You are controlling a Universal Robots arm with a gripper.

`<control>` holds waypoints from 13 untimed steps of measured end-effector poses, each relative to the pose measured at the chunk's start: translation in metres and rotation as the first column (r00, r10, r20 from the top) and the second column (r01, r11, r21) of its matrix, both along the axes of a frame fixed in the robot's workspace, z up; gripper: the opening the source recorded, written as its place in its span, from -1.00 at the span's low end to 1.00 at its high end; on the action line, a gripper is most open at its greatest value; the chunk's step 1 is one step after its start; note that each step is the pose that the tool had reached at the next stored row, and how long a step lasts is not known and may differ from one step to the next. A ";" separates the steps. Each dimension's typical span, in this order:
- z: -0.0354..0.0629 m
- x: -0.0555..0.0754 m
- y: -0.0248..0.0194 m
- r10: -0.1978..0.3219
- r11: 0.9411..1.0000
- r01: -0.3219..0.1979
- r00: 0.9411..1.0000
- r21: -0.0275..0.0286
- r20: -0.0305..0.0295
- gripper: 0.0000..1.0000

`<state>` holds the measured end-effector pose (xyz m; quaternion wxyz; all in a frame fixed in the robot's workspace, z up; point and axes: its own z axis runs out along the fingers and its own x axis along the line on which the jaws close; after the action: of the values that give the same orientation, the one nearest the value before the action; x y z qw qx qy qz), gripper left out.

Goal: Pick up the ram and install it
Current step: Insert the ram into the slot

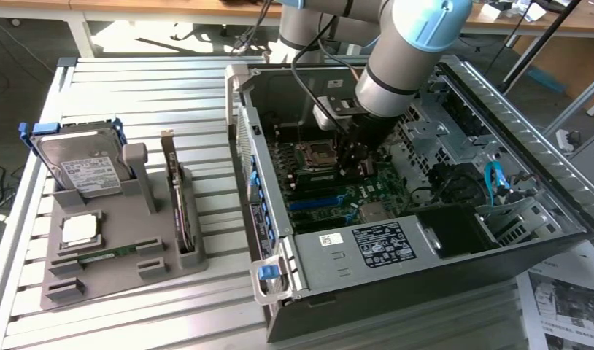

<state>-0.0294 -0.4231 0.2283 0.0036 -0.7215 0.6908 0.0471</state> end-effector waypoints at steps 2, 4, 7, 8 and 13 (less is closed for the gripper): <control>0.0000 0.001 0.0000 0.000 1.000 0.000 1.000 0.000 0.000 -0.72; 0.0000 0.001 -0.0001 0.000 1.000 0.000 1.000 0.000 0.000 -0.72; -0.0001 0.001 -0.0003 0.000 1.000 0.000 1.000 0.000 0.000 -0.72; -0.0003 0.001 -0.0004 0.000 1.000 0.000 1.000 0.000 0.000 -0.72; -0.0021 0.001 -0.0004 0.000 1.000 0.000 1.000 0.000 0.000 -0.72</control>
<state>-0.0286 -0.4235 0.2262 0.0036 -0.7214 0.6909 0.0471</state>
